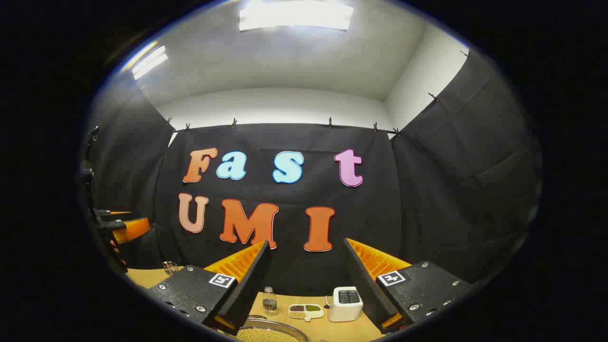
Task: First push the handle of the pot to place it horizontally, then grasp the pot with both hands and set it on the induction cooktop.
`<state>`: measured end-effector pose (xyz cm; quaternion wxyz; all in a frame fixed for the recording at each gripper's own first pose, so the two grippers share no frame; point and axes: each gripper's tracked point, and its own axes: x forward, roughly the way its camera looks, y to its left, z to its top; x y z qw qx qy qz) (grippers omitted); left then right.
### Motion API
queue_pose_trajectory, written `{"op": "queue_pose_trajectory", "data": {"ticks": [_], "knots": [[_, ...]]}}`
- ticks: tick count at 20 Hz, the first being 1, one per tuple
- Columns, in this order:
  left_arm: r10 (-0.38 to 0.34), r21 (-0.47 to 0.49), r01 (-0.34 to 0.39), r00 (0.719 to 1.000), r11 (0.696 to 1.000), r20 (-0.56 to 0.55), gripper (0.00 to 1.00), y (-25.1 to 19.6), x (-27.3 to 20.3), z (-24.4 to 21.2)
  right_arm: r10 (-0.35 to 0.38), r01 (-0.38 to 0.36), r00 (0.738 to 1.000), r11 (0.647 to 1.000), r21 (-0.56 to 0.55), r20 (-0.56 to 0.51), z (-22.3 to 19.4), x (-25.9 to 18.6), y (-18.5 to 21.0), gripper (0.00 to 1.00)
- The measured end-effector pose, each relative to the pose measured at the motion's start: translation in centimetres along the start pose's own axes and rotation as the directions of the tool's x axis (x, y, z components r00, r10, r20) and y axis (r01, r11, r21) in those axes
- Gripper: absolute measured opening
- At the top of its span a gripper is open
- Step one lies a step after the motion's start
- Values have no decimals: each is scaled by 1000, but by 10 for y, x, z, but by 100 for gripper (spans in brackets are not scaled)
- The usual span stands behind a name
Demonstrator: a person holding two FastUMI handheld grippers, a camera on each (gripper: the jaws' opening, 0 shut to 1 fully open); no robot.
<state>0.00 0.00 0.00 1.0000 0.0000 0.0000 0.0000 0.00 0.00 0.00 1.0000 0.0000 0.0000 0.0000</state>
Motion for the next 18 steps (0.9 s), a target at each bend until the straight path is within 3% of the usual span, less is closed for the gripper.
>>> {"op": "queue_pose_trajectory", "data": {"ticks": [7, 18], "knots": [[-35, 12, 36, 999, 999, -38, 100, -13, -1, -15, 15, -15, 1000, 1000, 12, 1, -2, 2, 3, 93], [4, 20, -4, 1000, 1000, -5, 100, 1, -1, -4, 32, -32, 999, 999, 9, -11, -8, 9, 7, 93]]}}
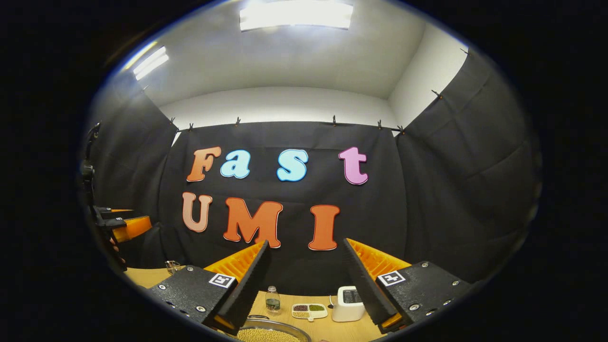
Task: First push the handle of the pot to place it horizontally, then grasp the pot with both hands and set it on the induction cooktop.
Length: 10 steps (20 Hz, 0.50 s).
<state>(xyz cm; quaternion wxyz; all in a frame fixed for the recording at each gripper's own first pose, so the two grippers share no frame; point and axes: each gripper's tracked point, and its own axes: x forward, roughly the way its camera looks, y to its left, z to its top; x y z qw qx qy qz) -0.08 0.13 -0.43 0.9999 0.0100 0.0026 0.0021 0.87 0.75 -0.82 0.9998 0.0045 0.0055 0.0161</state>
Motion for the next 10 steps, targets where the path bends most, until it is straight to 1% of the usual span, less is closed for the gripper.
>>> {"op": "queue_pose_trajectory", "data": {"ticks": [5, 7, 10], "knots": [[2, 5, -2, 1000, 1000, 26, 100, -1, 0, 5, -15, 15, 1000, 1000, 2, -16, -5, 1, -1, 93], [-9, 3, 9, 1000, 1000, 12, 100, -5, -1, 0, -20, 20, 999, 1000, 4, -28, -9, 2, -1, 93], [-6, 9, 6, 1000, 1000, 8, 100, -3, -1, -1, -19, 20, 999, 1000, 15, -48, -16, 8, -4, 94]]}}
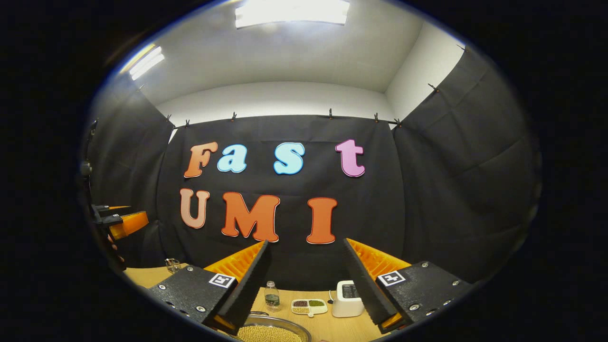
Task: First push the handle of the pot to place it horizontally, then grasp the pot with both hands and set it on the induction cooktop.
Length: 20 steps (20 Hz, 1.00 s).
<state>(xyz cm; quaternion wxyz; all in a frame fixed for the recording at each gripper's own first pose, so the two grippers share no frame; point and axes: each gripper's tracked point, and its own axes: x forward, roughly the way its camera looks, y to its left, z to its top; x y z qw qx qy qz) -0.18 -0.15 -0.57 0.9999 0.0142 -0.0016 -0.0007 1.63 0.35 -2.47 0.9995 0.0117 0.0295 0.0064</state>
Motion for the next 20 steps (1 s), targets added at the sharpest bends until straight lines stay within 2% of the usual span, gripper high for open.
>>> {"op": "queue_pose_trajectory", "data": {"ticks": [5, 10, 14, 15, 18, 20], "knots": [[13, -3, -13, 1000, 1000, 6, 100, 4, -1, -2, -6, 7, 999, 1000, 17, -47, -21, 2, -1, 94], [27, -12, -27, 1000, 1000, -13, 100, 7, -1, -16, 27, -19, 986, 999, 50, -163, -68, -16, -2, 92], [56, -25, -56, 998, 998, -23, 100, 13, -1, -26, 49, -32, 969, 997, 75, -242, -100, -19, 3, 79], [64, -29, -64, 998, 998, -22, 94, 14, -1, -26, 63, -41, 964, 995, 89, -260, -108, -21, 5, 74], [78, -25, -78, 997, 997, -23, 100, 16, -2, -30, 107, -65, 937, 989, 132, -334, -138, -29, 11, 66], [82, -21, -83, 996, 996, -21, 100, 19, -3, -29, 125, -70, 916, 985, 155, -382, -158, -33, 14, 56]]}}
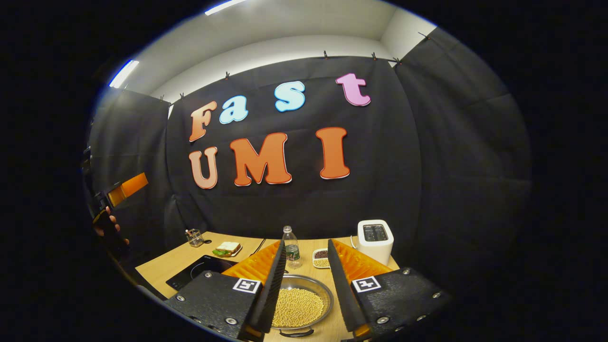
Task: First push the handle of the pot to place it horizontally, then grasp the pot with both hands and set it on the induction cooktop.
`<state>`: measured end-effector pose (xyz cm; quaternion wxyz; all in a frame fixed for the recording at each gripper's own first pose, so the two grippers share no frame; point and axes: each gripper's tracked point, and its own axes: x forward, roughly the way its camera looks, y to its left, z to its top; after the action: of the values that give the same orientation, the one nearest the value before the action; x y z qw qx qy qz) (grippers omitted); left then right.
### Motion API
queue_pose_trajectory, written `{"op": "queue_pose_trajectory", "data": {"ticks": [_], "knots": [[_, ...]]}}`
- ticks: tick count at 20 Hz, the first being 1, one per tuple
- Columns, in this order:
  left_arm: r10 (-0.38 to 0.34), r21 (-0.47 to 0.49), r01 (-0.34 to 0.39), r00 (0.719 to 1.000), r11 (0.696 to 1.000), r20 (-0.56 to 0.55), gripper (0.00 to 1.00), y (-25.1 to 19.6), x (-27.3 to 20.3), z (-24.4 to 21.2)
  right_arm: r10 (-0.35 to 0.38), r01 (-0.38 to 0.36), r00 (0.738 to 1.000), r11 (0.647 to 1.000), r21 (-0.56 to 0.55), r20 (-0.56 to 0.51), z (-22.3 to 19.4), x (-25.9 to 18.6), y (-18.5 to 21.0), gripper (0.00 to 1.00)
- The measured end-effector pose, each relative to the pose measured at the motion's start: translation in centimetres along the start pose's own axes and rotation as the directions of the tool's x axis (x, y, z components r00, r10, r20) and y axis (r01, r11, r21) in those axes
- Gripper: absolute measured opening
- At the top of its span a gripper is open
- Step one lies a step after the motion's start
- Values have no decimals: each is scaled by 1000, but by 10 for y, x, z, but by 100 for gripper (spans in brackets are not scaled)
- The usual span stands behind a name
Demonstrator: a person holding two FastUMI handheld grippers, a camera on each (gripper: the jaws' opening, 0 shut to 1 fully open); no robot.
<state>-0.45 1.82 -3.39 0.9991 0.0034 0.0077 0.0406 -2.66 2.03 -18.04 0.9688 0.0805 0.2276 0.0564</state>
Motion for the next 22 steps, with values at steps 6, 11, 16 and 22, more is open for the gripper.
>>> {"op": "queue_pose_trajectory", "data": {"ticks": [6, 11, 16, 22], "knots": [[1, -4, -1, 1000, 1000, 12, 100, -1, -4, 3, 50, -43, 980, 998, 43, -191, -72, 6, 6, 37], [2, -11, -2, 1000, 1000, 15, 100, 1, -4, 3, 151, -112, 920, 986, 126, -361, -128, -1, 24, 19], [4, -7, -4, 1000, 1000, 7, 100, 4, -4, 2, 202, -95, 831, 969, 226, -518, -182, 1, 31, 9], [24, 8, -25, 999, 1000, 20, 100, 18, -5, 2, 356, -159, 670, 926, 343, -652, -232, -27, 67, 0]]}}
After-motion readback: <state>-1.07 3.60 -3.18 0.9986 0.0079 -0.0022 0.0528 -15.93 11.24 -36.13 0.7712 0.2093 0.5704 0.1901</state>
